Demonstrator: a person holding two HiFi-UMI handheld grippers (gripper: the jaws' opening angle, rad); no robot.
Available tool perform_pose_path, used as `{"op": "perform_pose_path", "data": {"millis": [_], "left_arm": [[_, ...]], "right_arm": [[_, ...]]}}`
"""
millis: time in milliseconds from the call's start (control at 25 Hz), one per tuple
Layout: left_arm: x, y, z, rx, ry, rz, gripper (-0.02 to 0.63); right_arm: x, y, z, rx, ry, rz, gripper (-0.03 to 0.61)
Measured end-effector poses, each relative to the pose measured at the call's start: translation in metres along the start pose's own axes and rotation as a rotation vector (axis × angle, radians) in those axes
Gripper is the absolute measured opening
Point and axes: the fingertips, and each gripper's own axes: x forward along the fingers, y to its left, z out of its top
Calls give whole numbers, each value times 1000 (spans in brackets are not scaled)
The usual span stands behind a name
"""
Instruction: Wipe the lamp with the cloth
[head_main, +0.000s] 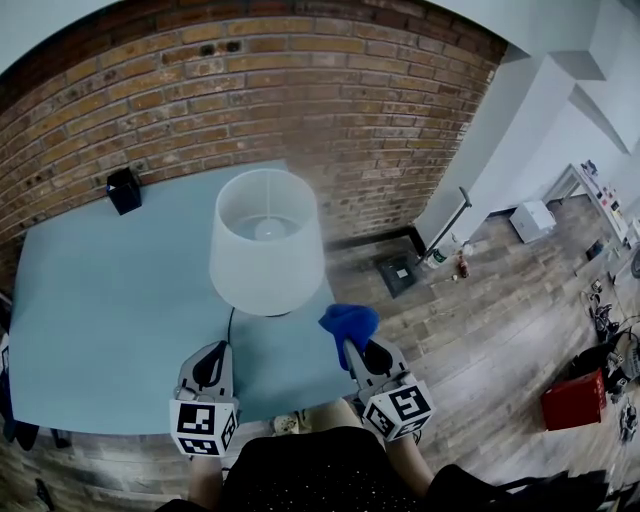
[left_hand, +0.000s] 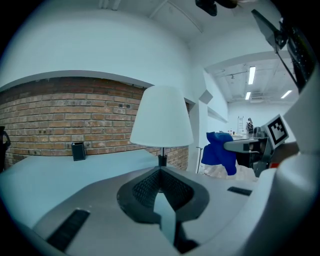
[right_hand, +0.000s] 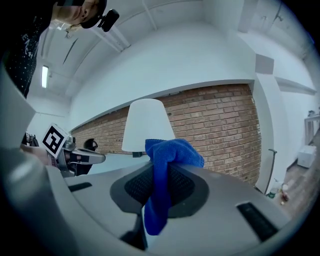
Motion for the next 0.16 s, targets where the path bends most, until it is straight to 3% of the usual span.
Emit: {"op": "perform_pose_path", "data": {"millis": [160], "left_arm": [[2, -7, 0, 5, 3, -10, 9]], "right_arm": [[-5, -5, 2, 27, -23, 2, 60]]}}
